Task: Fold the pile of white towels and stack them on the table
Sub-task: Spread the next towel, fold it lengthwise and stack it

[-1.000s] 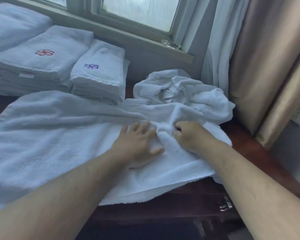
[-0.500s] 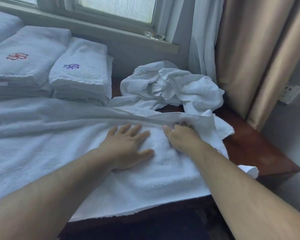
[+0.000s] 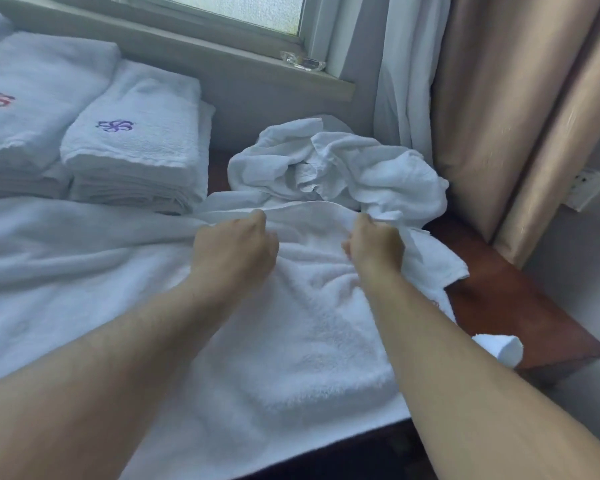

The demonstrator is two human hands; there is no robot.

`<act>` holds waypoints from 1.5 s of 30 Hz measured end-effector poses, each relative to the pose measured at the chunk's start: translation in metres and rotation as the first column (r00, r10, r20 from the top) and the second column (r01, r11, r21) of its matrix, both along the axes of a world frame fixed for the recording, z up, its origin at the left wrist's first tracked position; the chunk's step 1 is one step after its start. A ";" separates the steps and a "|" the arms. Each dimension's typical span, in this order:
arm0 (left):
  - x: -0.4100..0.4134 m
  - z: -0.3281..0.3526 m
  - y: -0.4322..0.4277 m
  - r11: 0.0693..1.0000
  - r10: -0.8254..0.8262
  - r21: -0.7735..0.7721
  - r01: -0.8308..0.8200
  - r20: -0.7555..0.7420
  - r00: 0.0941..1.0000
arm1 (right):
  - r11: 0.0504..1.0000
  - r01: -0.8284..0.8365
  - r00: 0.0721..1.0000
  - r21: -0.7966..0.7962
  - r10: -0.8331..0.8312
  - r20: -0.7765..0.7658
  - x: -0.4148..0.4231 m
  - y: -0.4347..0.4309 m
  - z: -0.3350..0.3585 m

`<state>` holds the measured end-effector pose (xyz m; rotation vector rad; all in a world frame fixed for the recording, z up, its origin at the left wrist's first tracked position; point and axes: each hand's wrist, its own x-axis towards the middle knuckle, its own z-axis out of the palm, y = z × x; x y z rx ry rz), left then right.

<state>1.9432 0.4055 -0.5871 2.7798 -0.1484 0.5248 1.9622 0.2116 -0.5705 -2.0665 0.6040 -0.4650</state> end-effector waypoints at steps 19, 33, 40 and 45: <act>-0.004 -0.017 -0.006 0.882 -0.465 -0.029 0.471 0.118 0.877 | 0.875 0.325 0.777 -0.359 -0.030 0.629 -0.029 -0.003 0.009; 0.004 -0.029 0.001 0.975 -0.206 0.067 0.213 -0.098 0.974 | 0.802 0.186 0.980 -0.568 -0.111 0.164 -0.041 -0.012 0.015; 0.003 -0.028 0.001 0.975 -0.209 0.057 0.217 -0.116 0.971 | 0.841 -0.277 0.754 -0.465 -0.110 -0.647 -0.031 -0.039 0.043; 0.003 -0.026 0.001 0.971 -0.222 0.063 0.230 -0.116 0.968 | 0.883 0.099 0.953 -0.458 -0.217 -0.212 -0.031 -0.060 0.034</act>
